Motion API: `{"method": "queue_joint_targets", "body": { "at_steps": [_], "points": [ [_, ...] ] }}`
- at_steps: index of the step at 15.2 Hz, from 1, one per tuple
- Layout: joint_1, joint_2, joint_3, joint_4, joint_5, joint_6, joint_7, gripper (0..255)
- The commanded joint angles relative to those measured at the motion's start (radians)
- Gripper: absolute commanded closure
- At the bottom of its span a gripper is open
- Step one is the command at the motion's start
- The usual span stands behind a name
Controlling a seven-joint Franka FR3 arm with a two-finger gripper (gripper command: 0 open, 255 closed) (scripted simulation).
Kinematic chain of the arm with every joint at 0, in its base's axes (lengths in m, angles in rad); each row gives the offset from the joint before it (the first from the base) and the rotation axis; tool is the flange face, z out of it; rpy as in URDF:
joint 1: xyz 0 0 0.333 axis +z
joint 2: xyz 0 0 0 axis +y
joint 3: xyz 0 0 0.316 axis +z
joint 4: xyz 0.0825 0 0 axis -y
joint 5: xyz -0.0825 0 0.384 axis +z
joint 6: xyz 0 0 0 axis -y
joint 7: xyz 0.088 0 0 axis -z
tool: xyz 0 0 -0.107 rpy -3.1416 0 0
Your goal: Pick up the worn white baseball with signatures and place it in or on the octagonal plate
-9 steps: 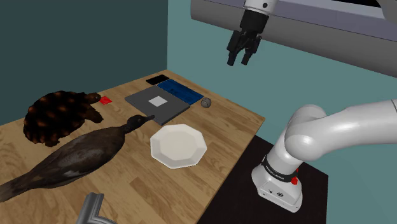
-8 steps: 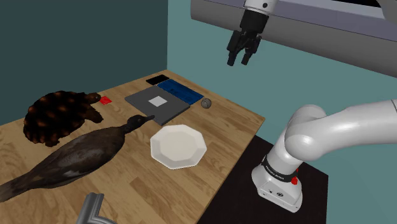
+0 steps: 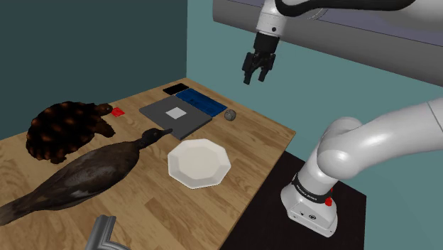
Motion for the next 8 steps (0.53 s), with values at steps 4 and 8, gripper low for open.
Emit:
{"method": "queue_joint_targets", "body": {
  "at_steps": [4,8],
  "points": [
    [-0.009,0.152,-0.038,-0.001,-0.032,0.125,-0.058,0],
    [-0.018,0.284,-0.071,0.018,-0.051,0.216,-0.106,0]
  ]
}}
